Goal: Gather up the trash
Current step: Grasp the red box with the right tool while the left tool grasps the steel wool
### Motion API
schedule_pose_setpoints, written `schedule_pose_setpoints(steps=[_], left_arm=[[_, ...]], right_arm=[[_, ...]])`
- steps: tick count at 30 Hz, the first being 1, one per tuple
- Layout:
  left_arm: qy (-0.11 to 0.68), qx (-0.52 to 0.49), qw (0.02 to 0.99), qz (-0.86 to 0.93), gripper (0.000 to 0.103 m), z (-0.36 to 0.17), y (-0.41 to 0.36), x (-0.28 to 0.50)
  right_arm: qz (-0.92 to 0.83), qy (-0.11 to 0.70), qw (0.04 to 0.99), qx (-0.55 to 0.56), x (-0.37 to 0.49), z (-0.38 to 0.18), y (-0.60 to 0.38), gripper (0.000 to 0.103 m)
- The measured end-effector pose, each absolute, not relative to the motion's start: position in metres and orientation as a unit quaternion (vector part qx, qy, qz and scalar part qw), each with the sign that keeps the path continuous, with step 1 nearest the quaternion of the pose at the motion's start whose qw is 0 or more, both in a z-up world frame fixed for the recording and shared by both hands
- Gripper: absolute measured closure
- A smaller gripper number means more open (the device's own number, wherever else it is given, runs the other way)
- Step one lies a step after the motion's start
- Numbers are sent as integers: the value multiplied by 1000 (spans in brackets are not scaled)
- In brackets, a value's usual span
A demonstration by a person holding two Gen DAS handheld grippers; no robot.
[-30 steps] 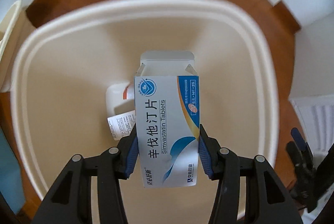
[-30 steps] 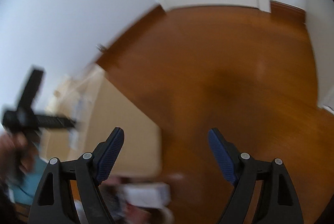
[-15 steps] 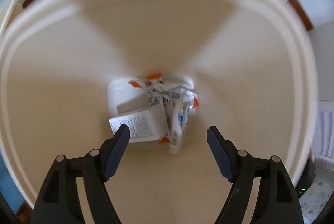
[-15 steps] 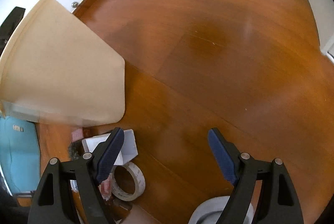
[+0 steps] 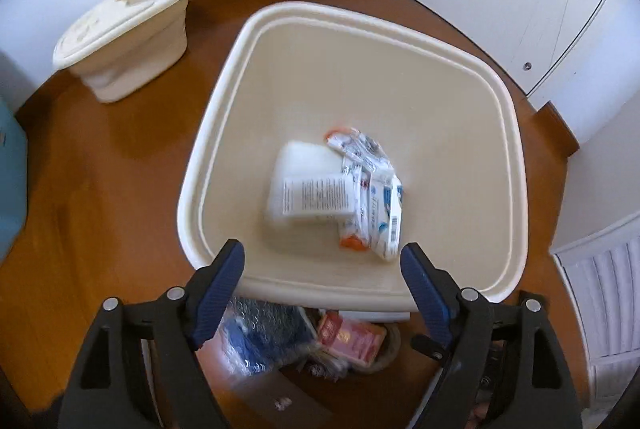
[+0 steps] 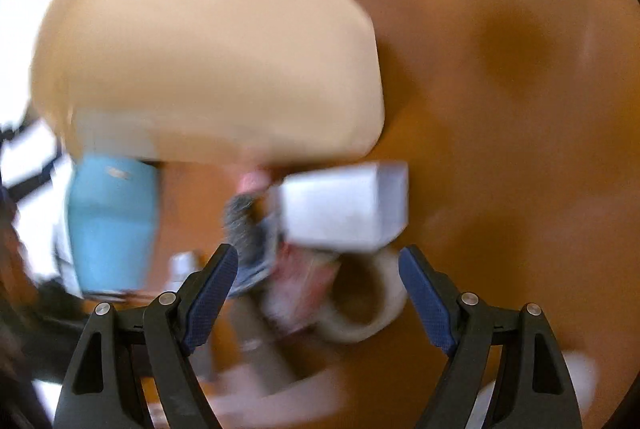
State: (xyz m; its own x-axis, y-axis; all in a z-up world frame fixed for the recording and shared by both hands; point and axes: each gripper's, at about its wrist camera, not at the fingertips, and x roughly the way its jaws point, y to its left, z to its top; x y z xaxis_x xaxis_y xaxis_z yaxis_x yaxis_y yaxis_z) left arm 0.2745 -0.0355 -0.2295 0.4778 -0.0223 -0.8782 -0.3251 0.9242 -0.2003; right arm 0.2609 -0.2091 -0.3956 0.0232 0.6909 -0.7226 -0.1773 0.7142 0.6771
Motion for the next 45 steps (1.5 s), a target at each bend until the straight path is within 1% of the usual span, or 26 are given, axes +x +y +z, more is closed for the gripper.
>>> schedule_pose_setpoints(steps=[2, 4, 8, 11, 13, 14, 15, 16, 17, 18, 21, 23, 24, 26, 29, 32, 38, 39, 40, 41, 42, 43, 44, 45], left_arm=[[485, -173, 851, 104, 23, -226, -35, 259], [474, -178, 857, 99, 23, -223, -38, 260], [481, -164, 857, 83, 23, -224, -21, 273], [478, -179, 855, 90, 23, -220, -14, 275], [468, -177, 860, 101, 23, -215, -11, 266], [465, -174, 861, 108, 23, -219, -9, 262], [463, -174, 860, 122, 23, -222, -7, 257], [464, -179, 857, 135, 23, -228, -4, 252], [466, -184, 852, 149, 23, -235, -1, 247], [472, -192, 843, 170, 23, -246, 4, 239], [502, -219, 812, 203, 23, -287, 16, 218], [533, -271, 773, 209, 23, -325, 30, 209], [550, -325, 737, 221, 23, -351, 44, 203], [542, -408, 689, 255, 23, -388, 66, 193], [537, -458, 651, 279, 23, -423, 80, 194], [534, -477, 640, 279, 23, -440, 81, 209], [526, -469, 657, 267, 23, -440, 85, 241], [531, -468, 654, 267, 30, -444, 85, 246], [537, -470, 649, 265, 43, -449, 86, 249], [544, -471, 642, 264, 48, -454, 86, 251], [550, -470, 636, 267, 56, -459, 85, 253], [557, -465, 632, 270, 71, -462, 84, 254], [565, -459, 629, 273, 77, -465, 81, 253], [565, -459, 629, 274, 79, -465, 81, 251]], right_arm=[[318, 636, 669, 216, 251, -409, -207, 18], [319, 636, 664, 230, 246, -419, -207, 18], [317, 650, 641, 257, 244, -447, -197, 18], [339, 642, 641, 250, 242, -451, -181, 22], [356, 643, 632, 246, 241, -453, -170, 27], [361, 646, 626, 245, 240, -457, -165, 35], [361, 652, 620, 246, 239, -461, -162, 47], [359, 657, 614, 248, 239, -466, -160, 53], [357, 662, 610, 251, 239, -470, -160, 70], [356, 664, 607, 254, 239, -472, -160, 79], [363, 652, 611, 264, 238, -467, -167, 80], [364, 645, 613, 274, 238, -458, -177, 80], [366, 641, 614, 280, 238, -451, -183, 80], [371, 630, 620, 285, 237, -435, -195, 80], [371, 619, 630, 288, 235, -416, -208, 80], [369, 615, 636, 286, 234, -406, -216, 80], [360, 615, 641, 285, 231, -406, -220, 80], [360, 614, 642, 284, 231, -405, -219, 80], [361, 612, 644, 283, 231, -404, -219, 80], [362, 611, 645, 282, 230, -404, -220, 80], [361, 611, 646, 282, 230, -403, -220, 80], [360, 610, 647, 282, 231, -404, -222, 80], [358, 611, 648, 282, 231, -404, -223, 80], [356, 611, 649, 281, 231, -403, -224, 80]])
